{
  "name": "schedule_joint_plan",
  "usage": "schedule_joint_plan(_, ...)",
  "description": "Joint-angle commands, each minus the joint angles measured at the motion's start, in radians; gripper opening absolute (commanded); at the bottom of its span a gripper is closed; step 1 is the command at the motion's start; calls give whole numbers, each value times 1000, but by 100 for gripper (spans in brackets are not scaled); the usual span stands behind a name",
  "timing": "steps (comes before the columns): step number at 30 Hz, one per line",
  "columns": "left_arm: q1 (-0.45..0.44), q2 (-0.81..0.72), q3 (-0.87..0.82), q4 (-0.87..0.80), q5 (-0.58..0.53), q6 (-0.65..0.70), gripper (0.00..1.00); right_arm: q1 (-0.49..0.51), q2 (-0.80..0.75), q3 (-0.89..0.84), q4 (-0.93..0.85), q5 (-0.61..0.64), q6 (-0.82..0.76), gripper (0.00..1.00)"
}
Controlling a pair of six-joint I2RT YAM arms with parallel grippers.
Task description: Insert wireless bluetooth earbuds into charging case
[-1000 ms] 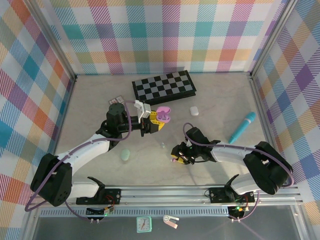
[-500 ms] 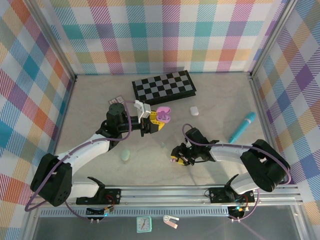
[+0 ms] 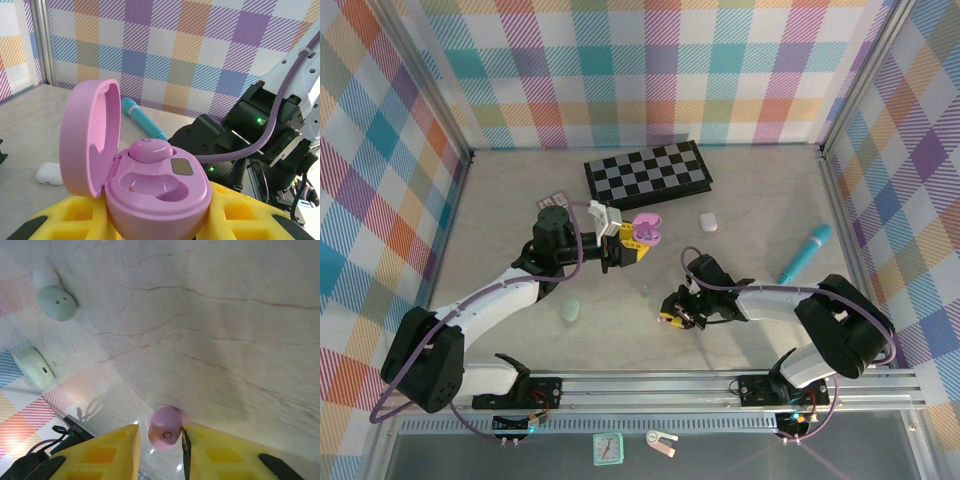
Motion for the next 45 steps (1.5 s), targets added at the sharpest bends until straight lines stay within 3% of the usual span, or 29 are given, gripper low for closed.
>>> schedule_joint_plan(1, 7, -24, 6, 31, 21, 6, 20, 4, 18, 24, 24, -21, -20, 28)
schedule_joint_plan(18, 7, -41, 3, 8, 17, 23, 20, 4, 106, 74, -31, -31, -31, 30)
schedule_joint_plan(28, 6, -44, 1, -2, 13, 31, 20, 4, 134, 91, -68, -34, -28, 20)
schedule_joint_plan(33, 6, -43, 1, -14, 9, 42, 20, 4, 69, 120, -137, 10, -102, 19)
schedule_joint_plan(37, 6, -41, 20, -78, -3, 87, 20, 4, -31, 166, -297, 135, -211, 18)
schedule_joint_plan(45, 6, -27, 29, -152, -47, 168, 20, 4, -194, 203, -439, 253, -271, 18)
